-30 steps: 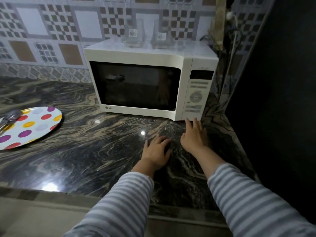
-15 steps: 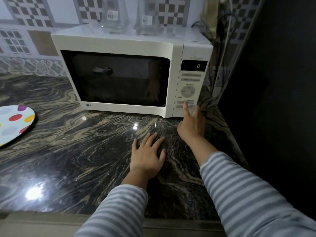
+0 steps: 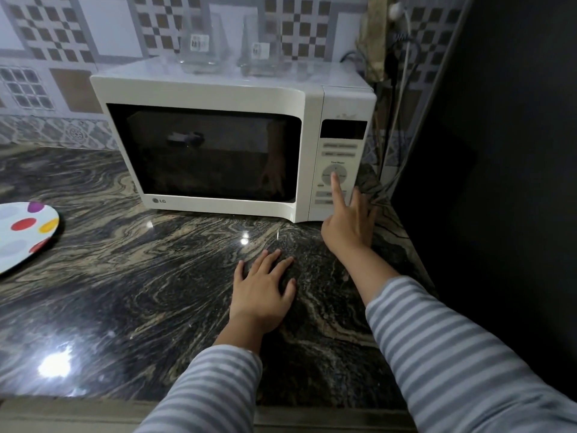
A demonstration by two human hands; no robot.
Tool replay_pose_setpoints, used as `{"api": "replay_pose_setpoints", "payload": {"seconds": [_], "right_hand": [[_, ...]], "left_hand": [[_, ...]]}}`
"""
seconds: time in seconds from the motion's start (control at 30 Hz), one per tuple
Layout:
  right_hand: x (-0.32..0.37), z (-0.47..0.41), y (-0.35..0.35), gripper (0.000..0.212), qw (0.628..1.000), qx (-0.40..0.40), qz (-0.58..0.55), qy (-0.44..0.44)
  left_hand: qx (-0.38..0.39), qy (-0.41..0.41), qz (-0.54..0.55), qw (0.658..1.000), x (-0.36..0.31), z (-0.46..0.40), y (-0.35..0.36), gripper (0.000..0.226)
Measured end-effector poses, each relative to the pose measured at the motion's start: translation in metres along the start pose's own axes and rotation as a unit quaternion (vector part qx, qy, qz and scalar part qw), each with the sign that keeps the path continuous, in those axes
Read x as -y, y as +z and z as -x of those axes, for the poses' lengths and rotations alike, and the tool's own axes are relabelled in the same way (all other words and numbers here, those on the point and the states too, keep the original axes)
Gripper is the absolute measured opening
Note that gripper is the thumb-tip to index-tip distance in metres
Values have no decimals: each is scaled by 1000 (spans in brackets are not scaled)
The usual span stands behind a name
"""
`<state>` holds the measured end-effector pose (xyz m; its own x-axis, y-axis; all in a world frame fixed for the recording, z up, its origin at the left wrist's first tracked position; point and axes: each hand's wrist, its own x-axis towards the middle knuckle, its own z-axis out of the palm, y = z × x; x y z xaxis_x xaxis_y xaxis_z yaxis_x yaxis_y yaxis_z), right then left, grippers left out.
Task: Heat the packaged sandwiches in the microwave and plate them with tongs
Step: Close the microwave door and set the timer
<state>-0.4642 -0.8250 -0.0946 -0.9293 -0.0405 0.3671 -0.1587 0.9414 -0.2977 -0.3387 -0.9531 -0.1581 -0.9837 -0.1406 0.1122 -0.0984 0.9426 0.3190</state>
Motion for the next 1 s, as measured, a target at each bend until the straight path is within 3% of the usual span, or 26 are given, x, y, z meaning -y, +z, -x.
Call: {"api": "replay_pose_setpoints", "payload": {"seconds": [0.53,0.77,1.0], "right_hand": [[1,-4,-10,87,999,30,21,-1],[-7,41,-9,61,987,160,8,-12],[-27,100,18,52,978,203,25,-48]], "left_hand": [[-8,-4,3,1000,-1,-1,-1,51],[-8,-5,1,1000,-2,-2,-2,51],[-3,-4,-10,1000,-2,-1,1,51]]}}
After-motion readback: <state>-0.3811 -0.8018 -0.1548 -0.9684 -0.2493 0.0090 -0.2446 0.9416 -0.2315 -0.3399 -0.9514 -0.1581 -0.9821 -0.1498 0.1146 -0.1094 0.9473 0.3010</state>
